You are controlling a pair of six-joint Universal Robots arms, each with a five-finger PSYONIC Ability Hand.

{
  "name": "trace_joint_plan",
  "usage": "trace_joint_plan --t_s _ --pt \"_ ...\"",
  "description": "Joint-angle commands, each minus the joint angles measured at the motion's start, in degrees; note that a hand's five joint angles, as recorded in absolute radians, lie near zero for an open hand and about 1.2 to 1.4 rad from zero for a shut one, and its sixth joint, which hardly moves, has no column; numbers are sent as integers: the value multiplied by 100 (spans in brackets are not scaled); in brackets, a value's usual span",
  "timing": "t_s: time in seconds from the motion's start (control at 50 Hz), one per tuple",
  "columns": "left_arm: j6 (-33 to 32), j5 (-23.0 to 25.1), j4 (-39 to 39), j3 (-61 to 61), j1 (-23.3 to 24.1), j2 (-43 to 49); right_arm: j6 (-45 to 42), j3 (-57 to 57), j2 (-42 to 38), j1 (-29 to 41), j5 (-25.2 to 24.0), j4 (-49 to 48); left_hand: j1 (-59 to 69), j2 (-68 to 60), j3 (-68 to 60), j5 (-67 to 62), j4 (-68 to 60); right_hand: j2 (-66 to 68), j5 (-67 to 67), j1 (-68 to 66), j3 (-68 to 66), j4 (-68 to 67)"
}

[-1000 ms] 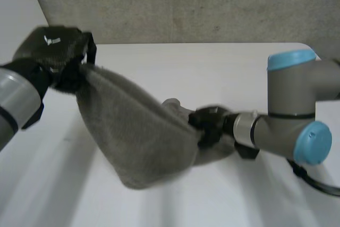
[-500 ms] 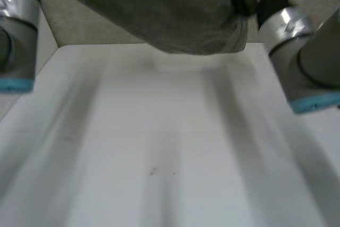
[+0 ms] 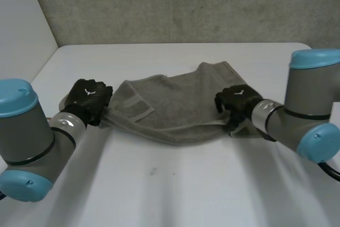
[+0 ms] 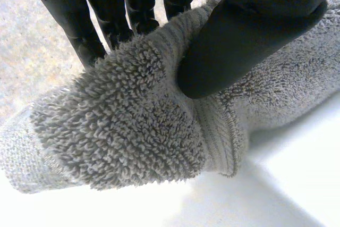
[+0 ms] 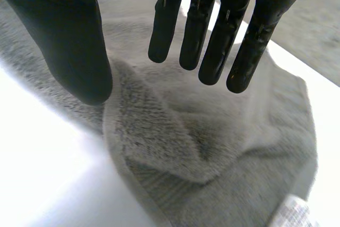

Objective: Fold the towel.

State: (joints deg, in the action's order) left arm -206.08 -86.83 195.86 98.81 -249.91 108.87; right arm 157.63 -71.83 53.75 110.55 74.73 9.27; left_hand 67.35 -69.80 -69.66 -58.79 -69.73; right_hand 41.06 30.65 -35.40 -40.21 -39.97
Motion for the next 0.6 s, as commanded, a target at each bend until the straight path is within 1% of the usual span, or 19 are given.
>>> trace_joint_plan --t_s 0.02,0.04,0.06,0.08,0.12,0.16,0.24,0.28,0.3,0.32,0.34,0.4,0.44,0.6 --pt "24 -1 -39 68 -32 -322 768 -252 153 -481 24 4 1265 -1020 -1034 -1121 -1027 -688 -648 122 603 579" --pt "33 -1 -39 59 -49 -349 769 -253 153 -481 24 4 1265 -1020 -1034 -1121 -1027 -692 -651 126 607 583" --pt "33 -1 -39 59 -58 -384 795 -322 171 -586 24 4 1265 -1020 -1034 -1121 -1027 -1175 -1134 609 1090 1066" --pt "33 -1 -39 59 -58 -384 795 -323 171 -587 24 4 1265 -1020 -1034 -1121 -1027 -1180 -1139 614 1095 1071" --pt "33 -10 -39 59 -102 -436 769 -454 197 -814 7 4 1265 -1020 -1034 -1121 -1027 -2419 -2379 1853 2335 2311" --pt "16 -18 -30 59 -154 -437 760 -498 223 -920 -45 13 1265 -1020 -1034 -1121 -1027 -2558 -2517 1992 2473 2449" --pt "7 -18 -12 59 -322 -472 690 -604 303 -1158 -195 -4 1265 -1020 -1034 -1121 -1027 -2391 -2350 1825 2306 2282" --pt "24 -1 5 68 -532 -489 401 -709 373 -1377 -431 -4 1265 -1020 -1034 -1121 -1027 -2056 -2016 1490 1972 1947" --pt "24 -1 5 68 -533 -489 400 -710 373 -1378 -433 -4 1265 -1020 -1034 -1121 -1027 -2055 -2014 1488 1970 1946" --pt "42 25 -12 68 -594 -481 165 -762 373 -1430 -555 -4 1265 -1020 -1034 -1121 -1027 -1755 -1714 1188 1670 1646" --pt "42 26 -12 68 -594 -481 -73 -815 373 -1448 -625 -4 1265 -1020 -1034 -1121 -1027 -1569 -1528 1002 1484 1460" --pt "42 26 -12 112 -577 -454 -286 -859 356 -1448 -652 -4 1265 -1020 -1034 -1121 -1027 -1550 -1509 984 1465 1441" --pt "42 26 -21 138 -550 -437 -645 -964 303 -1448 -705 -48 1265 -1020 -1034 -1121 -1027 -1466 -1426 900 1382 1357" --pt "59 26 -12 138 -507 -419 -839 -1017 92 -1413 -731 -496 1265 -1020 -1034 -1121 -1027 -962 -921 396 877 853"
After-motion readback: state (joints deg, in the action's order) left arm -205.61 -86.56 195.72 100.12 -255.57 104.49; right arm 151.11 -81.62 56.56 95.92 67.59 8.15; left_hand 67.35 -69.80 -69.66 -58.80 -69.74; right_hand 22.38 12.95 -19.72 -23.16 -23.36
